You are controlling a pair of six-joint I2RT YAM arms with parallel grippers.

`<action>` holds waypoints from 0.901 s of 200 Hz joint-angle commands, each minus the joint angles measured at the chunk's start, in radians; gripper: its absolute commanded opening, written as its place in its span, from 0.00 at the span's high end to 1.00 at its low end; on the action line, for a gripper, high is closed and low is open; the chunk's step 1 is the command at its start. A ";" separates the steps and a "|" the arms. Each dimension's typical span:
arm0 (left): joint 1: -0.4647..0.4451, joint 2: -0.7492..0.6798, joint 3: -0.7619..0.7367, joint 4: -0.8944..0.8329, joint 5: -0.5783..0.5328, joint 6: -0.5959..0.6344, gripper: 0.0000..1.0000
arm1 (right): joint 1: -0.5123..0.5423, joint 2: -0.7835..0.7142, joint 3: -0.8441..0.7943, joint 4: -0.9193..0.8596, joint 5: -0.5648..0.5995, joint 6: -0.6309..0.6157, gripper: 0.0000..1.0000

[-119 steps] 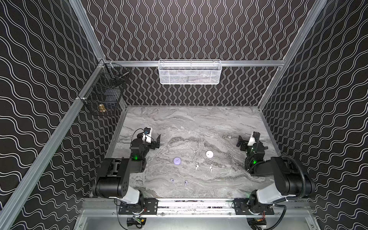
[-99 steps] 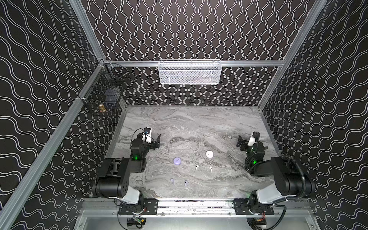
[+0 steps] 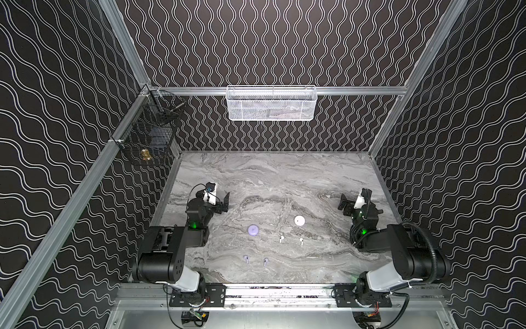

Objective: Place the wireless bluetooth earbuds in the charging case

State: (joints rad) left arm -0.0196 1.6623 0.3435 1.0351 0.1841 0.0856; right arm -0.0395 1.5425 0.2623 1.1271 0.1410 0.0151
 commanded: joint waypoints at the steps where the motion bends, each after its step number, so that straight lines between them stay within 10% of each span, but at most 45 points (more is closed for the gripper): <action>1: 0.001 -0.001 0.004 0.034 0.005 0.016 0.01 | 0.001 0.002 0.000 0.060 0.005 0.004 0.00; 131: 0.003 -0.017 0.002 0.030 -0.094 -0.022 0.01 | 0.002 -0.074 -0.054 0.105 0.082 0.032 0.00; 180: 0.003 -0.207 0.071 -0.262 -0.094 -0.031 0.01 | 0.003 -0.311 0.172 -0.584 0.249 0.260 0.00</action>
State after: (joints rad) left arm -0.0189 1.5284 0.3538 0.9649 0.1032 0.0750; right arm -0.0391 1.2949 0.3119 0.9504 0.2592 0.0898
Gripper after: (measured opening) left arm 0.989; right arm 0.998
